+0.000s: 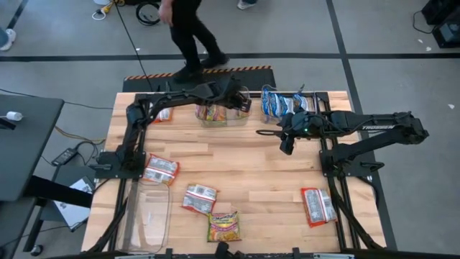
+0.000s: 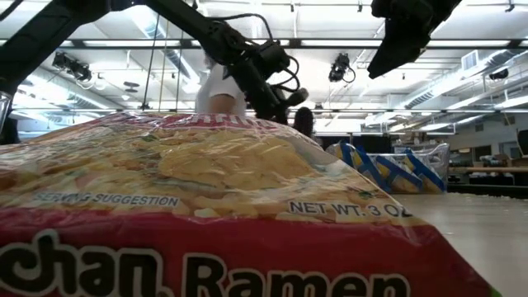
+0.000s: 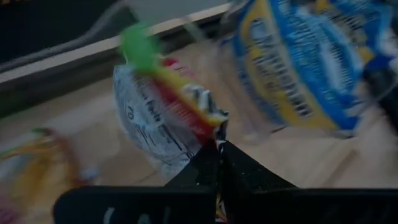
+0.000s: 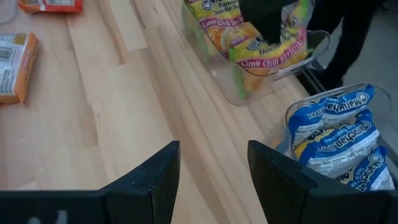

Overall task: Sort Maruchan noodles
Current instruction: Put the green noodle pack into the top left transparent bin

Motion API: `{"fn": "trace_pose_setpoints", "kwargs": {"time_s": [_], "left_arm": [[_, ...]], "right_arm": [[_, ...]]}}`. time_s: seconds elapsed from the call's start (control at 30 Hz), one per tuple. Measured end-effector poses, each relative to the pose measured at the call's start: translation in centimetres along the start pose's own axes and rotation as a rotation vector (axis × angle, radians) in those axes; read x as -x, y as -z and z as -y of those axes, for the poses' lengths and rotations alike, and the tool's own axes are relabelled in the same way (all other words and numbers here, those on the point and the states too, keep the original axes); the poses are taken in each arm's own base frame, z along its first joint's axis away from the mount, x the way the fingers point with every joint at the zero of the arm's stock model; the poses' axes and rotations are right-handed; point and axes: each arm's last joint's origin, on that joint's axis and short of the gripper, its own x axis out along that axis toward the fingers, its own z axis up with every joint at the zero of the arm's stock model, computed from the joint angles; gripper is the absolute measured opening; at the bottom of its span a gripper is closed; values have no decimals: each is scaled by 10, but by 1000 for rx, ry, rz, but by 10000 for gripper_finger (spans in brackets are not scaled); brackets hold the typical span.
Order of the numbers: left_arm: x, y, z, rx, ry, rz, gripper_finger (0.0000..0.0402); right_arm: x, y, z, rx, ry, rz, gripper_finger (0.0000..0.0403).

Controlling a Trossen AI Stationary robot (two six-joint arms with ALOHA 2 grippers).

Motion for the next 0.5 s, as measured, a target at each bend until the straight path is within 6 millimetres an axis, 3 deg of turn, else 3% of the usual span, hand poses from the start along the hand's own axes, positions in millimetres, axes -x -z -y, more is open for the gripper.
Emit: {"fn": "trace_pose_setpoints", "kwargs": {"time_s": [0.23,0.5], "left_arm": [[-8,2,18,12,94,90,26],[-28,15,11,83,72,22,114]], "right_arm": [[0,0,0,-3,-1,4,194],[0,0,-1,-19,-26,1,194]]}}
